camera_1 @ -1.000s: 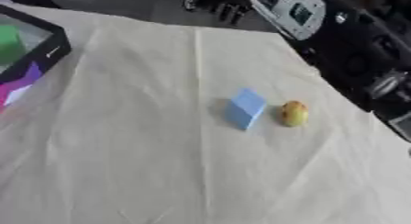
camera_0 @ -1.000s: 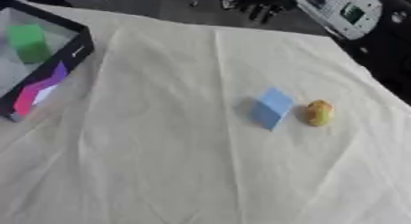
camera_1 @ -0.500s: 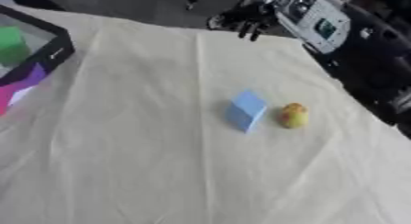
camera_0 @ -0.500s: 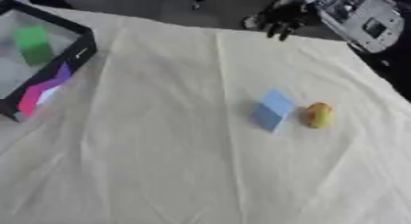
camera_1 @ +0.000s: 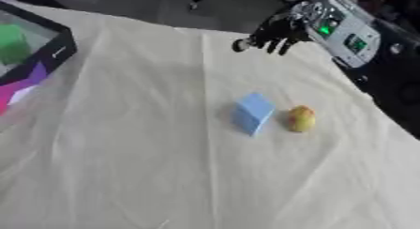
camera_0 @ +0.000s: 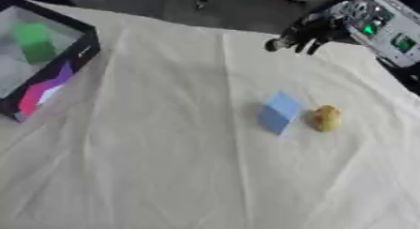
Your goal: Pick up the objects with one hand, pass them to the other hand, and then place them into the box on the other side of the table.
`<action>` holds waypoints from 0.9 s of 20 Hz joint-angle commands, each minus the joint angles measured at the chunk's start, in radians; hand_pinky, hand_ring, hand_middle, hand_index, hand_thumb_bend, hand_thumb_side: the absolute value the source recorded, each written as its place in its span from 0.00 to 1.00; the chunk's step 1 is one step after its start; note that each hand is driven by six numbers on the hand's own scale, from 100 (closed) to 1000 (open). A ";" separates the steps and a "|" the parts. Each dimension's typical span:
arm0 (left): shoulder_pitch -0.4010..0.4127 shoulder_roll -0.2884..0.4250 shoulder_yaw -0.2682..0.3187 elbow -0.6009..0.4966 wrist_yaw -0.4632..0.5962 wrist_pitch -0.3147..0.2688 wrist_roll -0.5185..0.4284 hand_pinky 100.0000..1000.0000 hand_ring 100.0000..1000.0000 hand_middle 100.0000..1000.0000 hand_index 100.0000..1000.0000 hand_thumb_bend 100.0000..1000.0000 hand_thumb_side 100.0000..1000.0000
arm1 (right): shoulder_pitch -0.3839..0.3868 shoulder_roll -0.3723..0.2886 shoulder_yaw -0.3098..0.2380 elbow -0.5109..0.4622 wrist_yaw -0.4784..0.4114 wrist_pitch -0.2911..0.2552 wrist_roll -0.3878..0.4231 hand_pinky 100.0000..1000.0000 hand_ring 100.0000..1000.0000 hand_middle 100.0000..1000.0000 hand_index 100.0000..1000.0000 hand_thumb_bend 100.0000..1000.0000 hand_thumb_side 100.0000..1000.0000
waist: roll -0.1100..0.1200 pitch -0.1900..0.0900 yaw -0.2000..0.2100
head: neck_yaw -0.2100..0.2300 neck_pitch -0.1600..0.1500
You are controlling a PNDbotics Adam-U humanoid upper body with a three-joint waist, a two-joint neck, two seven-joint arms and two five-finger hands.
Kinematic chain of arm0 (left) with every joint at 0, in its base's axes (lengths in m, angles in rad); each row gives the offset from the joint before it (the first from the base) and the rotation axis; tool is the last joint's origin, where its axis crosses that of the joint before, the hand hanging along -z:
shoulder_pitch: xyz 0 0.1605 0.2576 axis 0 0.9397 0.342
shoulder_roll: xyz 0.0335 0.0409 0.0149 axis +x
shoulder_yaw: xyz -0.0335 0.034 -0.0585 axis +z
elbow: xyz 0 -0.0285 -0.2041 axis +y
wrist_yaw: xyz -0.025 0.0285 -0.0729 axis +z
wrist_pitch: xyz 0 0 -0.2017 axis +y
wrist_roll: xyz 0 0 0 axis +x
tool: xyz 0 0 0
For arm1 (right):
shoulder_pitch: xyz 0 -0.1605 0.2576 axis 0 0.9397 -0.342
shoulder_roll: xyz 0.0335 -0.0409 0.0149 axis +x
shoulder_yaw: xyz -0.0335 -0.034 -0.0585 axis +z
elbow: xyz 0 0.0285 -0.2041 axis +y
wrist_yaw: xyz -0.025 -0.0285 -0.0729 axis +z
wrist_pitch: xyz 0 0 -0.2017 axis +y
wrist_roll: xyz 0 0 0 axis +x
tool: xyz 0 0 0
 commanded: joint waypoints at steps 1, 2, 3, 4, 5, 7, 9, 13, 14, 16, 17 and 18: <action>-0.010 0.050 0.015 -0.009 -0.003 0.004 0.004 0.91 0.72 0.63 0.72 0.02 0.37 | -0.004 -0.047 -0.002 -0.005 -0.021 0.111 0.111 0.86 0.87 0.84 0.91 0.35 0.55 | -0.008 -0.024 -0.005 | 0.000 0.002; -0.010 0.049 0.015 -0.009 -0.004 0.004 0.004 0.91 0.72 0.63 0.72 0.02 0.37 | 0.001 -0.049 -0.001 -0.008 -0.025 0.108 0.106 0.86 0.87 0.84 0.91 0.36 0.53 | -0.009 -0.023 -0.005 | 0.001 0.002; -0.011 0.049 0.015 -0.009 -0.005 0.005 0.004 0.91 0.72 0.63 0.72 0.02 0.37 | 0.008 -0.051 -0.001 -0.012 -0.028 0.104 0.100 0.86 0.87 0.84 0.91 0.35 0.53 | -0.010 -0.023 -0.005 | 0.001 0.002; -0.012 0.048 0.014 -0.009 -0.005 0.005 0.004 0.91 0.72 0.63 0.72 0.02 0.37 | 0.016 -0.052 -0.003 -0.015 -0.033 0.101 0.095 0.86 0.87 0.84 0.91 0.35 0.53 | -0.011 -0.023 -0.005 | 0.000 0.002; -0.012 0.048 0.014 -0.009 -0.006 0.005 0.004 0.91 0.72 0.63 0.72 0.02 0.37 | 0.024 -0.054 -0.005 -0.017 -0.039 0.100 0.088 0.86 0.87 0.84 0.91 0.35 0.53 | -0.011 -0.023 -0.005 | -0.001 0.002; -0.012 0.048 0.015 -0.007 -0.007 0.007 0.005 0.91 0.72 0.63 0.72 0.02 0.37 | 0.041 -0.059 -0.010 -0.021 -0.050 0.099 0.072 0.86 0.87 0.84 0.91 0.36 0.52 | -0.011 -0.025 -0.005 | 0.000 0.002; -0.012 0.046 0.015 -0.006 -0.008 0.008 0.006 0.91 0.72 0.63 0.72 0.01 0.37 | 0.053 -0.064 -0.013 -0.017 -0.051 0.097 0.058 0.87 0.87 0.84 0.92 0.43 0.46 | -0.010 -0.027 -0.005 | -0.002 0.002; -0.011 0.038 0.012 -0.001 -0.010 0.010 0.005 0.91 0.72 0.63 0.72 0.00 0.37 | 0.065 -0.060 -0.015 0.019 -0.005 0.055 0.054 0.88 0.87 0.84 0.92 0.42 0.46 | -0.005 -0.031 -0.006 | -0.006 0.002; -0.010 0.036 0.012 0.000 -0.011 0.010 0.005 0.91 0.72 0.63 0.72 0.00 0.37 | 0.067 -0.057 -0.017 0.024 0.000 0.041 0.058 0.88 0.87 0.84 0.92 0.40 0.45 | -0.004 -0.032 -0.006 | -0.007 0.002; -0.009 0.034 0.011 0.002 -0.012 0.010 0.004 0.91 0.72 0.63 0.72 0.01 0.37 | 0.072 -0.051 -0.021 0.028 0.005 0.014 0.063 0.88 0.87 0.84 0.92 0.38 0.44 | -0.001 -0.035 -0.007 | -0.008 0.002; -0.009 0.034 0.011 0.003 -0.012 0.010 0.004 0.91 0.72 0.63 0.72 0.01 0.37 | 0.076 -0.049 -0.021 0.029 0.003 0.005 0.064 0.88 0.87 0.84 0.92 0.36 0.45 | -0.001 -0.036 -0.008 | -0.009 0.002; -0.010 0.032 0.010 0.004 -0.013 0.010 0.003 0.91 0.72 0.63 0.72 0.01 0.36 | 0.082 -0.048 -0.022 0.028 -0.002 0.000 0.065 0.88 0.87 0.84 0.92 0.35 0.44 | 0.000 -0.036 -0.008 | -0.011 0.002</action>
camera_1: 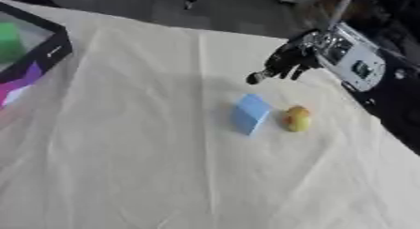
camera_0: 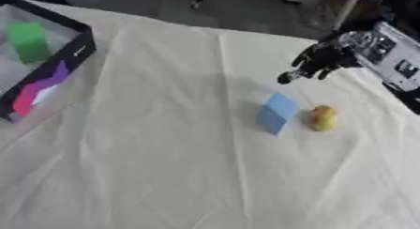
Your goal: Pick up the objects with one hand, pass them to the other hand, and then place them into the box on the other side of the table.
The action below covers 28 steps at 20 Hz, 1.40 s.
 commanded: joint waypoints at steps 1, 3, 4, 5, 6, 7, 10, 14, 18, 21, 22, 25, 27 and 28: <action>-0.011 0.031 0.010 -0.003 -0.004 0.001 -0.001 0.91 0.72 0.63 0.72 0.01 0.37 | -0.004 -0.020 -0.018 -0.003 -0.004 0.016 0.043 0.88 0.87 0.84 0.92 0.34 0.44 | 0.006 -0.036 -0.002 | -0.008 0.002; -0.013 0.028 0.008 -0.002 -0.006 0.001 -0.002 0.91 0.72 0.63 0.72 0.00 0.37 | 0.007 -0.022 -0.014 -0.013 -0.015 0.011 0.039 0.88 0.87 0.84 0.92 0.36 0.41 | 0.006 -0.035 0.000 | -0.012 0.002; -0.014 0.027 0.007 -0.002 -0.007 0.001 -0.003 0.91 0.72 0.63 0.72 0.01 0.37 | 0.012 -0.023 -0.012 -0.017 -0.018 0.010 0.036 0.88 0.87 0.84 0.92 0.37 0.40 | 0.006 -0.034 0.001 | -0.014 0.002; -0.015 0.026 0.007 -0.001 -0.008 0.000 -0.004 0.91 0.72 0.63 0.72 0.01 0.37 | 0.018 -0.025 -0.011 -0.022 -0.022 0.009 0.034 0.88 0.87 0.84 0.92 0.36 0.41 | 0.006 -0.032 0.002 | -0.015 0.002; -0.015 0.025 0.006 -0.001 -0.008 0.000 -0.005 0.91 0.72 0.63 0.72 0.00 0.37 | 0.023 -0.027 -0.010 -0.026 -0.025 0.008 0.031 0.88 0.87 0.84 0.92 0.37 0.40 | 0.006 -0.031 0.003 | -0.016 0.002; -0.016 0.026 0.007 -0.002 -0.009 0.000 -0.005 0.91 0.72 0.63 0.72 0.00 0.37 | 0.028 -0.030 -0.010 -0.028 -0.028 0.006 0.030 0.88 0.87 0.84 0.92 0.37 0.39 | 0.006 -0.029 0.004 | -0.015 0.002; -0.019 0.025 0.009 -0.003 -0.008 0.001 -0.002 0.91 0.72 0.63 0.72 0.00 0.37 | 0.037 -0.031 -0.011 -0.030 -0.029 -0.012 0.028 0.88 0.87 0.84 0.92 0.37 0.37 | 0.006 -0.025 0.007 | 0.006 0.002; -0.021 0.022 0.009 -0.004 -0.007 0.002 -0.002 0.91 0.72 0.63 0.72 0.00 0.37 | 0.043 -0.025 -0.012 -0.020 -0.027 -0.040 0.038 0.88 0.88 0.85 0.92 0.37 0.36 | 0.008 -0.023 0.009 | 0.038 0.002; -0.022 0.020 0.009 -0.003 -0.007 0.004 -0.001 0.91 0.72 0.63 0.72 0.00 0.37 | 0.056 -0.027 -0.014 -0.011 -0.021 -0.058 0.044 0.89 0.88 0.85 0.93 0.40 0.34 | 0.007 -0.023 0.010 | 0.041 0.002; -0.022 0.020 0.008 -0.003 -0.007 0.003 -0.002 0.91 0.72 0.63 0.72 0.00 0.38 | 0.067 -0.031 -0.019 -0.004 0.004 -0.061 0.038 0.89 0.88 0.85 0.93 0.44 0.33 | 0.007 -0.022 0.011 | 0.035 0.002; -0.021 0.020 0.008 -0.004 -0.007 0.004 -0.002 0.91 0.72 0.63 0.72 0.00 0.38 | 0.070 -0.032 -0.021 -0.002 0.014 -0.061 0.035 0.89 0.88 0.85 0.94 0.46 0.32 | 0.007 -0.022 0.011 | 0.034 0.002; -0.021 0.021 0.009 -0.005 -0.007 0.004 -0.002 0.91 0.72 0.63 0.72 0.00 0.38 | 0.085 -0.037 -0.030 0.006 0.041 -0.065 0.024 0.89 0.88 0.86 0.94 0.44 0.32 | 0.007 -0.019 0.013 | 0.027 0.002; -0.020 0.022 0.009 -0.005 -0.007 0.005 -0.001 0.91 0.72 0.63 0.72 0.00 0.38 | 0.097 -0.040 -0.037 0.006 0.041 -0.062 0.018 0.89 0.88 0.86 0.94 0.43 0.34 | 0.006 -0.016 0.014 | 0.023 0.002; -0.020 0.022 0.009 -0.005 -0.007 0.005 -0.002 0.91 0.72 0.63 0.72 0.00 0.38 | 0.105 -0.043 -0.039 0.004 0.039 -0.058 0.013 0.89 0.88 0.86 0.94 0.43 0.34 | 0.005 -0.014 0.015 | 0.020 0.002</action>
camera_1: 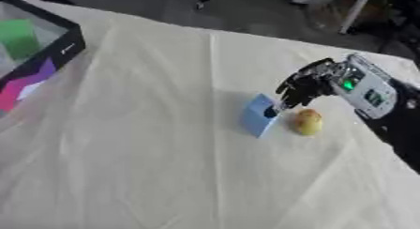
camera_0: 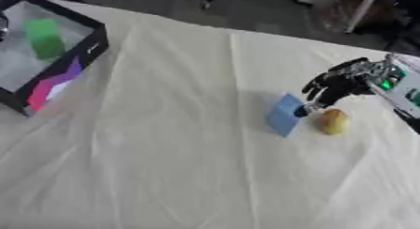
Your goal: Pick up the objects with one hand, pass them to the other hand, and then place them into the box on the other side of the table.
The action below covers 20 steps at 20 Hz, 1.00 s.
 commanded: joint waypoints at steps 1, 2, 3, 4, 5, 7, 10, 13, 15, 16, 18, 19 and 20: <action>-0.018 0.024 0.010 -0.010 -0.001 0.003 0.000 0.91 0.72 0.63 0.72 0.00 0.38 | 0.002 -0.046 -0.024 -0.007 0.004 0.021 -0.009 0.89 0.88 0.86 0.94 0.43 0.34 | 0.005 -0.013 0.001 | -0.011 0.002; -0.018 0.023 0.010 -0.010 -0.002 0.003 0.000 0.91 0.72 0.63 0.72 0.00 0.38 | 0.010 -0.050 -0.026 -0.013 0.003 0.027 -0.017 0.89 0.88 0.86 0.94 0.44 0.33 | 0.004 -0.012 0.001 | -0.014 0.002; -0.018 0.023 0.010 -0.010 -0.002 0.003 0.000 0.91 0.72 0.63 0.72 0.00 0.38 | 0.016 -0.052 -0.027 -0.020 0.003 0.034 -0.024 0.89 0.88 0.86 0.95 0.44 0.33 | 0.004 -0.011 0.001 | -0.016 0.002; -0.019 0.023 0.010 -0.009 -0.003 0.004 0.000 0.91 0.72 0.63 0.72 0.00 0.38 | 0.022 -0.054 -0.029 -0.027 0.003 0.040 -0.031 0.89 0.88 0.86 0.94 0.45 0.33 | 0.003 -0.009 0.002 | -0.019 0.002; -0.020 0.022 0.010 -0.009 -0.003 0.004 0.000 0.91 0.72 0.63 0.72 0.00 0.38 | 0.026 -0.055 -0.030 -0.033 0.004 0.044 -0.037 0.89 0.88 0.86 0.94 0.45 0.31 | 0.003 -0.009 0.002 | -0.022 0.002; -0.021 0.021 0.009 -0.009 -0.004 0.004 0.000 0.91 0.72 0.63 0.72 0.00 0.38 | 0.039 -0.054 -0.035 -0.047 0.006 0.051 -0.051 0.89 0.88 0.86 0.94 0.46 0.29 | 0.002 -0.007 0.003 | -0.025 0.002; -0.022 0.018 0.008 -0.008 -0.006 0.005 0.000 0.91 0.72 0.63 0.72 0.00 0.38 | 0.055 -0.050 -0.043 -0.061 0.014 0.057 -0.077 0.89 0.88 0.86 0.94 0.45 0.27 | 0.002 -0.007 0.005 | -0.026 0.002; -0.024 0.014 0.007 -0.008 -0.007 0.006 -0.001 0.91 0.72 0.63 0.72 0.00 0.39 | 0.062 -0.041 -0.046 -0.066 0.014 0.057 -0.088 0.89 0.88 0.86 0.94 0.43 0.27 | 0.003 -0.008 0.008 | -0.025 0.002; -0.026 0.012 0.007 -0.008 -0.007 0.006 -0.001 0.91 0.72 0.63 0.72 0.00 0.39 | 0.065 -0.037 -0.051 -0.066 0.018 0.056 -0.097 0.89 0.87 0.86 0.94 0.41 0.27 | 0.002 -0.009 0.011 | -0.025 0.002; -0.027 0.012 0.007 -0.008 -0.007 0.006 -0.001 0.91 0.72 0.63 0.72 0.00 0.39 | 0.067 -0.035 -0.056 -0.067 0.020 0.056 -0.104 0.89 0.87 0.86 0.94 0.40 0.28 | 0.002 -0.010 0.012 | -0.026 0.002; -0.028 0.012 0.007 -0.008 -0.006 0.006 -0.001 0.91 0.72 0.63 0.72 0.00 0.39 | 0.067 -0.033 -0.062 -0.068 0.018 0.053 -0.112 0.90 0.87 0.86 0.94 0.34 0.29 | 0.000 -0.011 0.015 | -0.026 0.002; -0.027 0.012 0.006 -0.008 -0.007 0.006 -0.002 0.91 0.72 0.63 0.72 0.00 0.39 | 0.065 -0.035 -0.064 -0.069 0.014 0.052 -0.111 0.90 0.87 0.86 0.94 0.34 0.29 | -0.001 -0.013 0.015 | -0.026 0.002; -0.027 0.013 0.007 -0.007 -0.007 0.006 -0.002 0.91 0.72 0.63 0.72 0.00 0.39 | 0.062 -0.038 -0.064 -0.070 0.009 0.052 -0.108 0.90 0.87 0.86 0.94 0.34 0.30 | -0.004 -0.014 0.015 | -0.025 0.002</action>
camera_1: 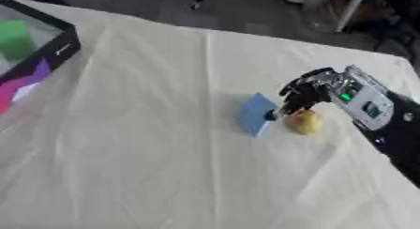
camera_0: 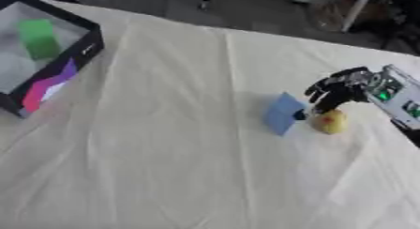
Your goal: Pick up the objects with one hand, pass them to the other hand, and then place them into the box on the other side of the table.
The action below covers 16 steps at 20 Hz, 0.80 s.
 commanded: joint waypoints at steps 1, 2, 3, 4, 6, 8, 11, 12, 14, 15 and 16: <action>-0.019 0.025 0.007 -0.006 -0.003 0.003 0.001 0.91 0.72 0.63 0.72 0.00 0.39 | -0.019 -0.029 -0.015 -0.006 -0.006 0.009 0.003 0.90 0.87 0.86 0.94 0.33 0.31 | -0.006 -0.017 0.000 | -0.002 0.002; -0.019 0.025 0.007 -0.005 -0.004 0.003 0.001 0.91 0.72 0.63 0.72 0.00 0.40 | -0.022 -0.035 -0.019 -0.008 -0.012 0.010 0.005 0.90 0.87 0.86 0.94 0.33 0.31 | -0.008 -0.018 0.000 | -0.001 0.002; -0.018 0.025 0.007 -0.005 -0.004 0.004 0.000 0.91 0.72 0.63 0.72 0.00 0.40 | -0.027 -0.043 -0.024 -0.011 -0.017 0.012 0.005 0.90 0.87 0.86 0.94 0.33 0.32 | -0.010 -0.019 0.000 | -0.001 0.002; -0.017 0.026 0.007 -0.004 -0.004 0.004 0.000 0.91 0.72 0.63 0.72 0.00 0.40 | -0.032 -0.052 -0.028 -0.015 -0.024 0.013 0.008 0.90 0.87 0.86 0.94 0.32 0.32 | -0.012 -0.020 -0.002 | 0.001 0.002; -0.014 0.028 0.008 -0.001 -0.005 0.005 0.000 0.91 0.72 0.63 0.72 0.00 0.40 | -0.042 -0.068 -0.029 -0.024 -0.040 0.018 0.022 0.90 0.87 0.86 0.94 0.32 0.33 | -0.017 -0.024 -0.004 | 0.003 0.002; -0.012 0.030 0.009 0.003 -0.006 0.006 -0.001 0.91 0.72 0.63 0.72 0.00 0.41 | -0.049 -0.081 -0.028 -0.031 -0.062 0.020 0.042 0.90 0.87 0.86 0.94 0.27 0.35 | -0.022 -0.027 -0.007 | 0.004 0.002; -0.011 0.029 0.009 0.008 -0.007 0.006 -0.003 0.91 0.72 0.63 0.72 0.00 0.41 | -0.055 -0.090 -0.027 -0.030 -0.122 0.021 0.076 0.90 0.87 0.86 0.93 0.18 0.41 | -0.026 -0.029 -0.009 | -0.002 0.002; -0.010 0.028 0.009 0.009 -0.008 0.006 -0.004 0.91 0.72 0.63 0.72 0.00 0.41 | -0.057 -0.091 -0.028 -0.026 -0.143 0.023 0.081 0.90 0.87 0.86 0.93 0.17 0.41 | -0.026 -0.029 -0.009 | -0.003 0.002; -0.009 0.028 0.009 0.012 -0.010 0.006 -0.005 0.91 0.72 0.63 0.72 0.00 0.42 | -0.060 -0.093 -0.028 -0.023 -0.174 0.024 0.086 0.90 0.87 0.86 0.93 0.16 0.42 | -0.027 -0.029 -0.009 | -0.005 0.002; -0.009 0.028 0.010 0.013 -0.010 0.006 -0.005 0.91 0.72 0.63 0.72 0.00 0.42 | -0.061 -0.092 -0.027 -0.023 -0.184 0.023 0.087 0.90 0.87 0.86 0.93 0.15 0.43 | -0.027 -0.029 -0.009 | -0.006 0.002; -0.009 0.027 0.010 0.013 -0.010 0.006 -0.005 0.91 0.72 0.63 0.72 0.00 0.42 | -0.063 -0.092 -0.026 -0.023 -0.191 0.023 0.088 0.90 0.87 0.86 0.93 0.14 0.43 | -0.027 -0.029 -0.009 | -0.006 0.002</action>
